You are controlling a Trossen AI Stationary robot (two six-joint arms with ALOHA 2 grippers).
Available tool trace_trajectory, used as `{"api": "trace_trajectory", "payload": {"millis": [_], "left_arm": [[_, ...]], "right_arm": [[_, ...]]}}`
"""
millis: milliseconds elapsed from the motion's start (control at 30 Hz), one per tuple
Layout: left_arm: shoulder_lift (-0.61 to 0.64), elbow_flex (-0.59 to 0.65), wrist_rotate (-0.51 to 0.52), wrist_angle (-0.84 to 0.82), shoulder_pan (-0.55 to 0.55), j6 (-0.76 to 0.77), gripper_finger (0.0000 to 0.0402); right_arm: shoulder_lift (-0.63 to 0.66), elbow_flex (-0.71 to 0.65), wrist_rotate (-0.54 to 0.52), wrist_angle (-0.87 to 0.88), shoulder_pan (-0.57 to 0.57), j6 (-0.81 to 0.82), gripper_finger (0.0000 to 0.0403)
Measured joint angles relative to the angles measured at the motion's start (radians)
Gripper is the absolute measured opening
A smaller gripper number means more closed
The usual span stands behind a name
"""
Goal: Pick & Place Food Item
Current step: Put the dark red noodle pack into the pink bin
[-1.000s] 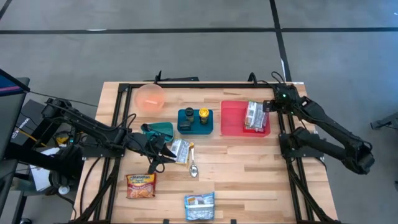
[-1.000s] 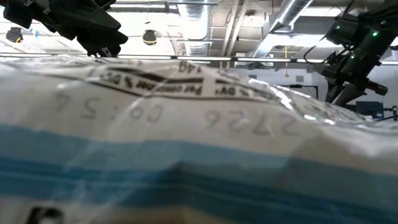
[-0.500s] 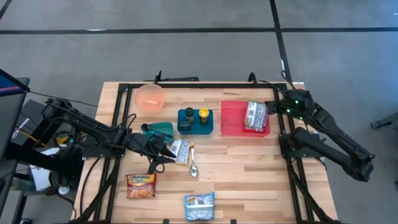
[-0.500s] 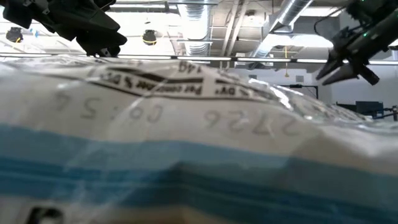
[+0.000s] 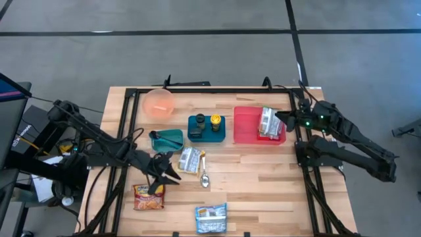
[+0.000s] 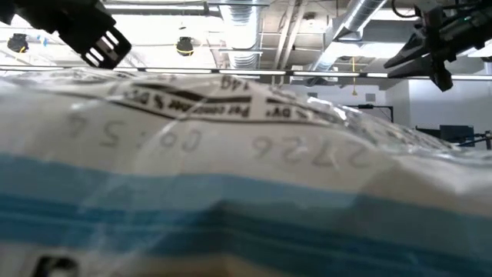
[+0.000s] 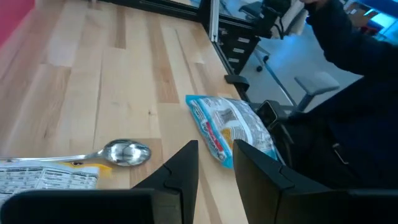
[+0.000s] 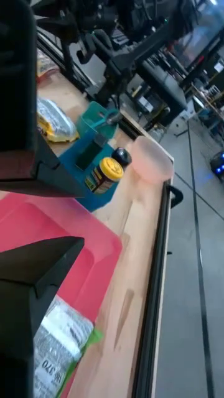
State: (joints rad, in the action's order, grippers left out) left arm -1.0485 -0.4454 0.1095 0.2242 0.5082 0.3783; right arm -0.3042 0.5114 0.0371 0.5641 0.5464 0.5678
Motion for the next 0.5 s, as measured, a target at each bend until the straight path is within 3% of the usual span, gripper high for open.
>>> {"api": "trace_trajectory", "payload": {"millis": [167, 500], "left_arm": [[0.0, 0.0, 0.122, -0.031, 0.085, 0.054, 0.0095], [0.0, 0.0, 0.115, -0.343, 0.112, 0.493, 0.0095]], "right_arm": [[-0.002, 0.0, -0.093, 0.0, -0.082, 0.008, 0.0107], [-0.003, 0.0, -0.18, 0.0, -0.19, 0.017, 0.0107]]}}
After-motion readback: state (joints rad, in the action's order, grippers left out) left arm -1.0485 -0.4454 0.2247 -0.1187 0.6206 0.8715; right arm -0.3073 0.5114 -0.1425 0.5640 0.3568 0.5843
